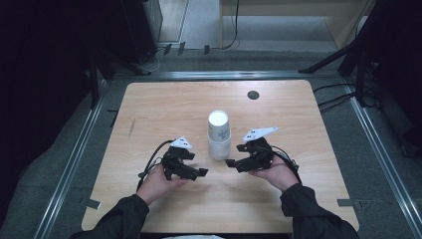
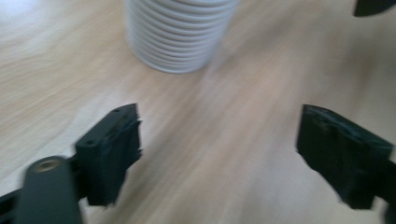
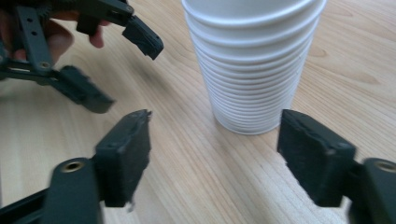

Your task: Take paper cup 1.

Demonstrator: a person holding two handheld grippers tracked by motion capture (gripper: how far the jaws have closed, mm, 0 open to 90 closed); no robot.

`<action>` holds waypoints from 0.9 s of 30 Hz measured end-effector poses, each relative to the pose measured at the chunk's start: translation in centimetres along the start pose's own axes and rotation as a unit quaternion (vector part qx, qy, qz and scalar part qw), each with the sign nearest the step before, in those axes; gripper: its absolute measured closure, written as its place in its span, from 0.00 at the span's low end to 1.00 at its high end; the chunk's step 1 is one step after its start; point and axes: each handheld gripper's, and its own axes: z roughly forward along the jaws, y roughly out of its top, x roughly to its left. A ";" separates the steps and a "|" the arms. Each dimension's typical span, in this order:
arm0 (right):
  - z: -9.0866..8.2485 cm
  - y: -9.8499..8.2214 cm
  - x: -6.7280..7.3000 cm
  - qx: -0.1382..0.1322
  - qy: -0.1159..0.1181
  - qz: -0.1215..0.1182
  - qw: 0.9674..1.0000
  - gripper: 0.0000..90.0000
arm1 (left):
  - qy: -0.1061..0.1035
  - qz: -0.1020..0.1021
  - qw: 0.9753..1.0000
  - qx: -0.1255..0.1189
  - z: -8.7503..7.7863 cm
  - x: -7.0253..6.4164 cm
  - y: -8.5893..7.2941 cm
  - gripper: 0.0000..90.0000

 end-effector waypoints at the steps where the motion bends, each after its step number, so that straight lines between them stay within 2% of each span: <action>1: -0.1 0.0 0.0 -0.003 0.002 0.001 1.000 0.25 | -0.017 -0.002 1.000 0.001 -0.2 0.1 0.0 0.12; 2: -0.2 0.1 -0.1 -0.006 0.006 0.003 1.000 0.26 | -0.023 -0.005 1.000 0.005 -0.3 0.2 0.1 0.13; 3: -0.4 0.1 -0.1 -0.003 0.010 0.003 1.000 0.26 | -0.019 -0.002 1.000 0.009 -0.4 0.2 0.2 0.14; 5: -0.5 0.1 -0.1 0.008 0.002 -0.003 1.000 0.26 | -0.009 0.012 1.000 0.012 -0.5 0.1 0.3 0.14; 6: -0.5 0.1 -0.1 0.014 -0.005 -0.007 1.000 0.28 | -0.003 0.017 1.000 0.013 -0.7 0.1 0.3 0.15; 8: -0.7 0.1 -0.1 0.023 -0.005 -0.019 1.000 0.37 | 0.002 0.024 1.000 0.019 -0.8 0.1 0.3 0.16; 10: -0.9 0.1 -0.2 0.027 -0.007 -0.027 0.999 0.40 | 0.005 0.031 0.999 0.020 -1.0 0.0 0.3 0.16; 13: -1.0 0.2 -0.7 0.031 0.020 -0.007 0.999 0.46 | 0.011 0.046 0.999 0.023 -1.3 -0.2 0.3 0.16; 15: -1.1 0.2 -0.7 0.034 0.014 -0.012 0.999 0.49 | 0.009 0.045 0.999 0.022 -1.3 -0.1 0.3 0.16; 18: -1.2 0.0 -0.6 0.031 0.008 -0.038 0.999 0.57 | 0.008 0.045 0.999 0.022 -1.4 0.0 0.4 0.16; 22: -1.4 -0.2 -0.1 0.024 0.013 -0.061 0.998 0.61 | 0.006 0.044 0.999 0.019 -1.6 0.2 0.6 0.17; 24: -1.5 -0.3 -0.1 0.023 0.013 -0.063 0.998 0.61 | 0.007 0.042 0.999 0.017 -1.6 0.2 0.6 0.17; 26: -1.5 -0.2 -0.2 0.035 0.014 -0.048 0.998 0.60 | 0.006 0.041 0.999 0.019 -1.6 0.3 0.6 0.17; 27: -1.6 -0.1 -0.3 0.039 0.010 -0.048 0.998 0.58 | 0.007 0.042 0.999 0.019 -1.6 0.3 0.6 0.17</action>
